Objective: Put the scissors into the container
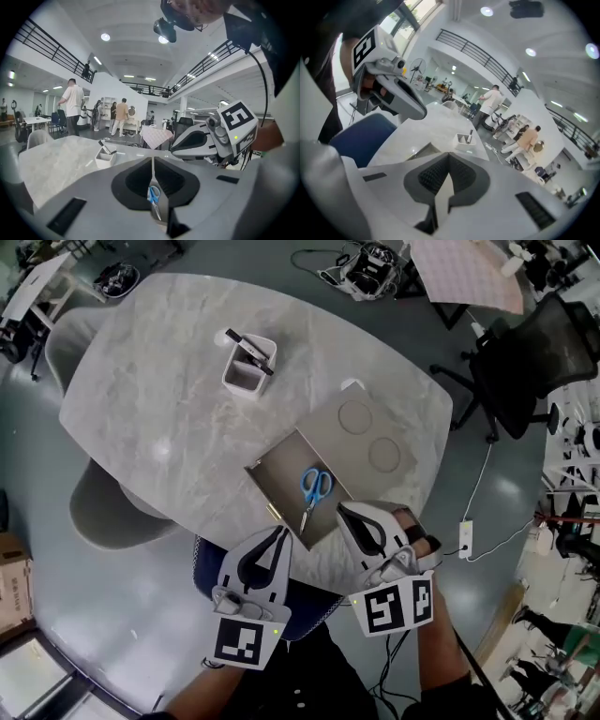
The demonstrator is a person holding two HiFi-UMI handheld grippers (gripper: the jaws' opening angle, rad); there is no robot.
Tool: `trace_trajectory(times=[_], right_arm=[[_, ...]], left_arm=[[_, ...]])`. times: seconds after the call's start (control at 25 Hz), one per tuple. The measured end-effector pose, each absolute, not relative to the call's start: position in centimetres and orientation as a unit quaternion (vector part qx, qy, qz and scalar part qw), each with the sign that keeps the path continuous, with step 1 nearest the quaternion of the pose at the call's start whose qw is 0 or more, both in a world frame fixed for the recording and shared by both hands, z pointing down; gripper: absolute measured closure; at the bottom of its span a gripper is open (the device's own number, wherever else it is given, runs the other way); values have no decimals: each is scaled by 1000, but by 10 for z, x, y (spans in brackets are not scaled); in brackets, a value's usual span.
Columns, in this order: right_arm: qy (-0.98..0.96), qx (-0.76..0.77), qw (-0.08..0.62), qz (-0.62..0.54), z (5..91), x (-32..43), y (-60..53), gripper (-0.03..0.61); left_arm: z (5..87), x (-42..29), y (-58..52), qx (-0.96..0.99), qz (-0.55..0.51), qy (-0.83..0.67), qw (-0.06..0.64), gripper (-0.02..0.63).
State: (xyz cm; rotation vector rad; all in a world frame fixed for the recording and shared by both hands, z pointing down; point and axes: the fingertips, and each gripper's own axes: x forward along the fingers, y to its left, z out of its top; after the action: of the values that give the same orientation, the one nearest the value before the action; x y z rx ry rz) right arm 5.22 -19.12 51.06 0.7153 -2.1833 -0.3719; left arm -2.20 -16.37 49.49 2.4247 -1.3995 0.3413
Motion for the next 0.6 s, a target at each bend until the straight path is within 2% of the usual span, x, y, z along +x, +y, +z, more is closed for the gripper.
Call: trace_trajectory(times=[0.28, 0.44, 0.6], right_arm=[[-873, 403, 273, -36, 439, 77, -161, 581], [-870, 457, 185, -4, 399, 86, -145, 581], [-861, 493, 128, 1, 361, 93, -128, 581]], left_arm=[[433, -21, -147, 858, 94, -488, 130, 586], [403, -15, -137, 868, 79, -480, 96, 586], [370, -14, -126, 874, 63, -477, 69, 586]])
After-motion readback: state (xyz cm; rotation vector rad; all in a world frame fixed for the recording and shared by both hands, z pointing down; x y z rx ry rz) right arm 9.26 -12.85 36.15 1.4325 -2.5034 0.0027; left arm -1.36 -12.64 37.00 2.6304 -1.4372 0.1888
